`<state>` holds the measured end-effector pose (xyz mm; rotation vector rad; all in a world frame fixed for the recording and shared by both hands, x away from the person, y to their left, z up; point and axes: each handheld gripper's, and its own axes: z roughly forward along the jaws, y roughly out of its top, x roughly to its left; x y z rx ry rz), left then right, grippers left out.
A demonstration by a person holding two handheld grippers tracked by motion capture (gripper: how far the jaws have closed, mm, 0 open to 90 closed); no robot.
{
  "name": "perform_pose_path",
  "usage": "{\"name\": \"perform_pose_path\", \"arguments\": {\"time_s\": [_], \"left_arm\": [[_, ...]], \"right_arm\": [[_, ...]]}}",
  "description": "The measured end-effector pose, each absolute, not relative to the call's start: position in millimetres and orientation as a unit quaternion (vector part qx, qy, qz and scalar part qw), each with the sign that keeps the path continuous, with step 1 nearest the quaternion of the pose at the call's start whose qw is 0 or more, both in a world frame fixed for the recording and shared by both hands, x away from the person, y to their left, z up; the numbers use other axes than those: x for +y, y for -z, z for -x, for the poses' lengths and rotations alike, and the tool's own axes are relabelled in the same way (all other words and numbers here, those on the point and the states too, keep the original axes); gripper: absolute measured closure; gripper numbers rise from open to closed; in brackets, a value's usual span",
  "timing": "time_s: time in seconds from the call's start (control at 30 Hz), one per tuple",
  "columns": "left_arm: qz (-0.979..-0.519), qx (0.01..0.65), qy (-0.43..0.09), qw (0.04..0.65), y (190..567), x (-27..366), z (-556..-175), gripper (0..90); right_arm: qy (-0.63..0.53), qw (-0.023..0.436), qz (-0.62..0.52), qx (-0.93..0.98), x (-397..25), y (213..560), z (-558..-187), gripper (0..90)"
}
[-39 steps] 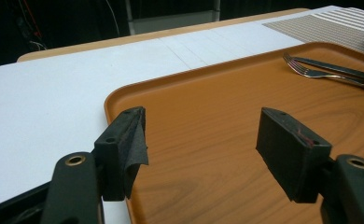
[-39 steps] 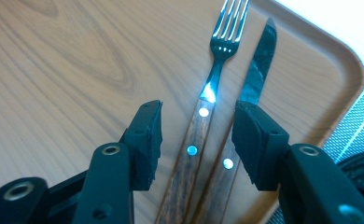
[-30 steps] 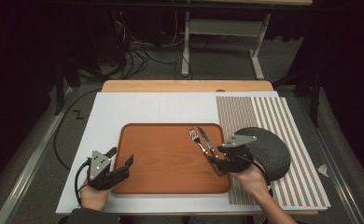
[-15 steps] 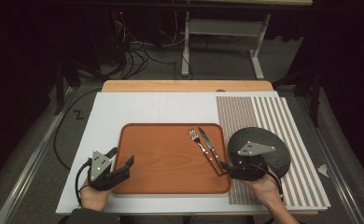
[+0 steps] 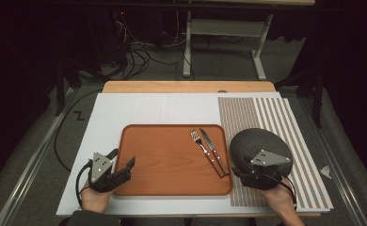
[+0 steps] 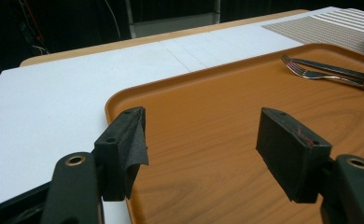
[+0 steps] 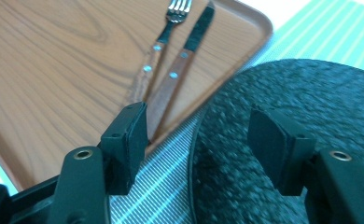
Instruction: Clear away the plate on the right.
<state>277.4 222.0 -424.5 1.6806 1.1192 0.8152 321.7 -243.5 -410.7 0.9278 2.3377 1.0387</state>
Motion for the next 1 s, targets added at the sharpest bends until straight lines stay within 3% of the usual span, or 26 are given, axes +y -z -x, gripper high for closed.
{"name": "perform_pose_path", "arguments": {"time_s": [0.47,0.7,1.0], "left_arm": [[-0.685,0.457,-0.331,0.461,424.5,222.0,-277.8,33.0],[-0.684,0.457,-0.331,0.462,424.6,221.5,-277.8,33.0],[-0.684,0.460,-0.328,0.461,424.6,221.6,-278.2,32.9]], "right_arm": [[-0.322,0.234,-0.337,0.854,-254.8,423.7,-309.7,45.1],[-0.274,0.282,-0.307,0.867,-250.3,431.5,-301.2,46.5],[-0.207,0.383,-0.244,0.867,-232.1,438.8,-288.4,50.8]]}}
